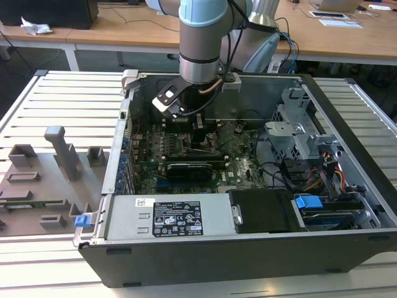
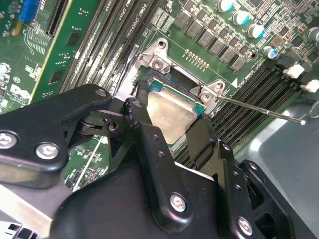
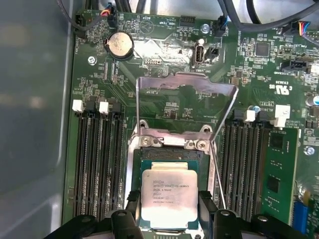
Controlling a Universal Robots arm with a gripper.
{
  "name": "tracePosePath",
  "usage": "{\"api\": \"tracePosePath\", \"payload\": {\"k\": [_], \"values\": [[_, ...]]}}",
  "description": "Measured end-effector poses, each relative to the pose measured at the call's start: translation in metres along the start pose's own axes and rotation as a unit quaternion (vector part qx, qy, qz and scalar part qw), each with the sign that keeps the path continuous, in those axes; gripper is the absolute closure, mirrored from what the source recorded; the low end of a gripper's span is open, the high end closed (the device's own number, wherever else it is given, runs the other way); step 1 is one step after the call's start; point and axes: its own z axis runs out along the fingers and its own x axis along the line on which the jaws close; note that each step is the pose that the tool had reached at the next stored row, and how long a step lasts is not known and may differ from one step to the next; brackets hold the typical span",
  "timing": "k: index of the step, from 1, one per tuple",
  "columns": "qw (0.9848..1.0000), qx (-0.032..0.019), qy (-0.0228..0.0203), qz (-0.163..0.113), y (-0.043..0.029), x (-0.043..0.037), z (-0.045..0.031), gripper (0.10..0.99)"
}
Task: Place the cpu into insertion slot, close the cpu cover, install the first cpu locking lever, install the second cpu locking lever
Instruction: 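Place the cpu into insertion slot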
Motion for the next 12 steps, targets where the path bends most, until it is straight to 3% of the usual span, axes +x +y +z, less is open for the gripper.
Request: {"api": "tracePosePath", "payload": {"k": [4,10,12], "values": [[1.0000,0.0003,0.0043,0.002,0.0008,-0.0010,0.0016,0.541],[0.9998,0.0001,0.0181,0.003,0.0020,-0.0047,0.0027,0.541],[0.9998,-0.0001,0.0209,0.004,0.0019,-0.0067,0.0029,0.541]]}}
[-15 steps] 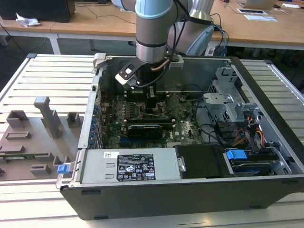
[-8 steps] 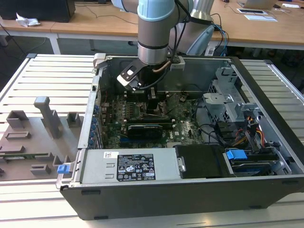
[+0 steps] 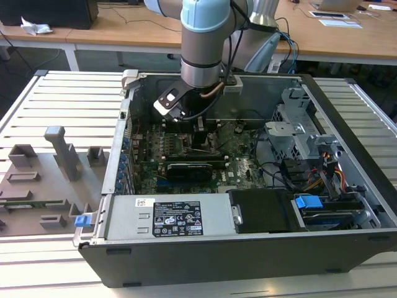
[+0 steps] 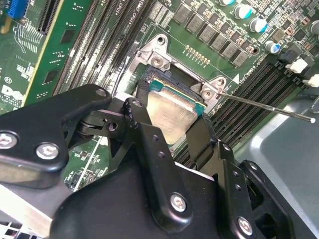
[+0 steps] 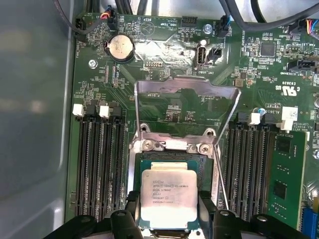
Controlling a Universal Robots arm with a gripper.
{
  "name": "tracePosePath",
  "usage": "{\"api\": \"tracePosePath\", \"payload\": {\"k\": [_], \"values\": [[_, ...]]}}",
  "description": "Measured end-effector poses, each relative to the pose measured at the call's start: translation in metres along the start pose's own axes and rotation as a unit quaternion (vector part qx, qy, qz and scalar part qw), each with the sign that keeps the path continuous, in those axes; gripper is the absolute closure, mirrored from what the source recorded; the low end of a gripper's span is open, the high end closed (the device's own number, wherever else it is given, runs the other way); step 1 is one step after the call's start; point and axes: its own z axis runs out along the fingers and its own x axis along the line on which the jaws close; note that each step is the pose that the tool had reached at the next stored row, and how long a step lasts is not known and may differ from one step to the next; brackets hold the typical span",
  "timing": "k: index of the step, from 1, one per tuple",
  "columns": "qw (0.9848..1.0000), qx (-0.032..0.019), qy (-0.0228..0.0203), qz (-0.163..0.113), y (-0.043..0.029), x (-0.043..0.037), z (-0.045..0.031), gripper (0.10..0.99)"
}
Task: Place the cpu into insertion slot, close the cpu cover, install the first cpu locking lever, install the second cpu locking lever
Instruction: 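Place the cpu into insertion slot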
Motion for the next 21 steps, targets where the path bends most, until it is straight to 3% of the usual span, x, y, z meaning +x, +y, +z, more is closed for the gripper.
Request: {"api": "tracePosePath", "payload": {"k": [2,8,21], "values": [[1.0000,-0.0002,0.0027,0.002,-0.0001,-0.0024,0.0000,0.541],[0.9995,-0.0010,0.0027,0.030,-0.0001,-0.0034,0.0010,0.541],[0.9995,-0.0011,0.0031,0.030,0.0017,-0.0027,0.0056,0.541]]}}
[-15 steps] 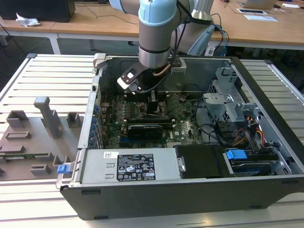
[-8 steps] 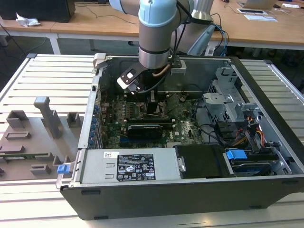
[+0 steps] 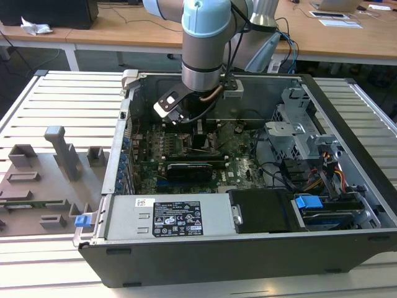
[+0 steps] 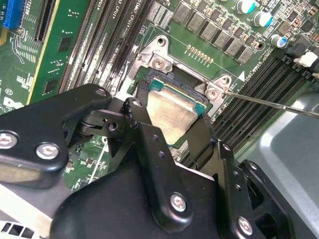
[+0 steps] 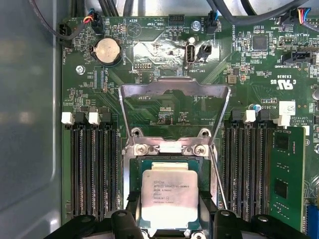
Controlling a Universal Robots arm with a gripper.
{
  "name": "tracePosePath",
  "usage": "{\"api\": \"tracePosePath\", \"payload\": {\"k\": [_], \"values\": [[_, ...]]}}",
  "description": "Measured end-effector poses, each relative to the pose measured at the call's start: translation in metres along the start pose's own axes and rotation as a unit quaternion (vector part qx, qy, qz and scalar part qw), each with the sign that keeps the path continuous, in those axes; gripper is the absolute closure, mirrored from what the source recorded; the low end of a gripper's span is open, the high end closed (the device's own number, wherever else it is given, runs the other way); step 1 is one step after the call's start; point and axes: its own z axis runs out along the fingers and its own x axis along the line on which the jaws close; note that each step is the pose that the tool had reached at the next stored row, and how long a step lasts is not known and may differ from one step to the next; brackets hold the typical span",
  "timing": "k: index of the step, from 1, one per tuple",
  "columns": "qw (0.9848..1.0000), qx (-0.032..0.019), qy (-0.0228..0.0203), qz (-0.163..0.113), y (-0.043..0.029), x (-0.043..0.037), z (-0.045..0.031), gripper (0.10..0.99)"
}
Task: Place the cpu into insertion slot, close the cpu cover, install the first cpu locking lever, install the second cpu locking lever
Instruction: 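Place the cpu into insertion slot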
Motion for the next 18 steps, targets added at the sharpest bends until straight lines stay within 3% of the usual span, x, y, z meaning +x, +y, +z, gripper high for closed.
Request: {"api": "tracePosePath", "payload": {"k": [2,6,8,11,13,18], "values": [[1.0000,0.0001,-0.0001,0.000,0.0001,0.0000,0.0000,0.467],[1.0000,0.0002,-0.0004,0.000,0.0002,-0.0001,-0.0008,0.467],[1.0000,0.0001,-0.0004,0.000,0.0003,0.0003,-0.0113,0.467],[1.0000,0.0001,-0.0004,0.000,0.0003,0.0004,-0.0116,0.467],[1.0000,0.0002,-0.0005,0.000,0.0003,0.0004,-0.0117,0.616],[1.0000,0.0001,-0.0004,0.000,0.0003,0.0005,-0.0117,0.616]]}}
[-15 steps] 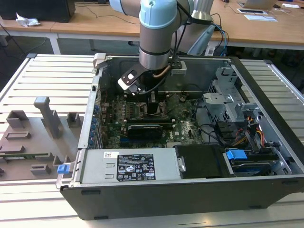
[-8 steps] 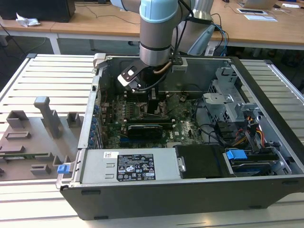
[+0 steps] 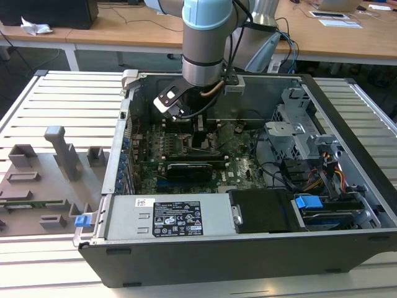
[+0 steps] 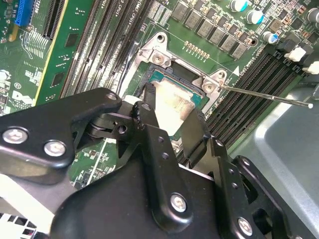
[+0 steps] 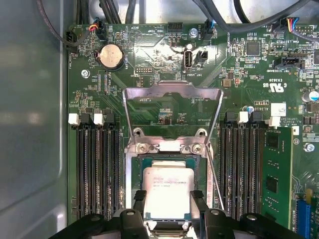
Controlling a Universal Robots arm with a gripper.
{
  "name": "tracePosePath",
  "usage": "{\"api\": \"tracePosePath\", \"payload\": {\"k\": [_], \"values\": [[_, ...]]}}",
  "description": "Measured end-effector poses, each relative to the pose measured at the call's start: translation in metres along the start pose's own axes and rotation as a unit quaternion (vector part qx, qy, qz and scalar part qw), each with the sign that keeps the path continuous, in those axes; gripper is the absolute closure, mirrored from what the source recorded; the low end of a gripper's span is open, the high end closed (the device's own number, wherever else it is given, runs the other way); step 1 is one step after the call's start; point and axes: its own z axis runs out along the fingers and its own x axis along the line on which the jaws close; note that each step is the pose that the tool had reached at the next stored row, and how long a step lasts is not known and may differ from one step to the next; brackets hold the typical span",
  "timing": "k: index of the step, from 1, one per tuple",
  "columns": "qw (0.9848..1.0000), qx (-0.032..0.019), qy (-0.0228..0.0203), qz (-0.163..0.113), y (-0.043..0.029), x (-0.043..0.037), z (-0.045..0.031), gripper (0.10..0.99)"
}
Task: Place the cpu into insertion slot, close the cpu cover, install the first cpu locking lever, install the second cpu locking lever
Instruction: 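Place the cpu into insertion slot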
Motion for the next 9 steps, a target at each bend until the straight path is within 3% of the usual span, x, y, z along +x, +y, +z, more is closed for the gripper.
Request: {"api": "tracePosePath", "payload": {"k": [4,5,6,9], "values": [[1.0000,0.0000,0.0000,0.000,0.0000,0.0001,0.0000,0.604],[1.0000,0.0000,0.0000,0.000,0.0000,0.0001,0.0000,0.541],[1.0000,0.0000,0.0000,0.000,0.0000,0.0001,0.0000,0.541],[0.9998,0.0006,0.0001,-0.021,0.0010,0.0003,0.0009,0.541]]}}
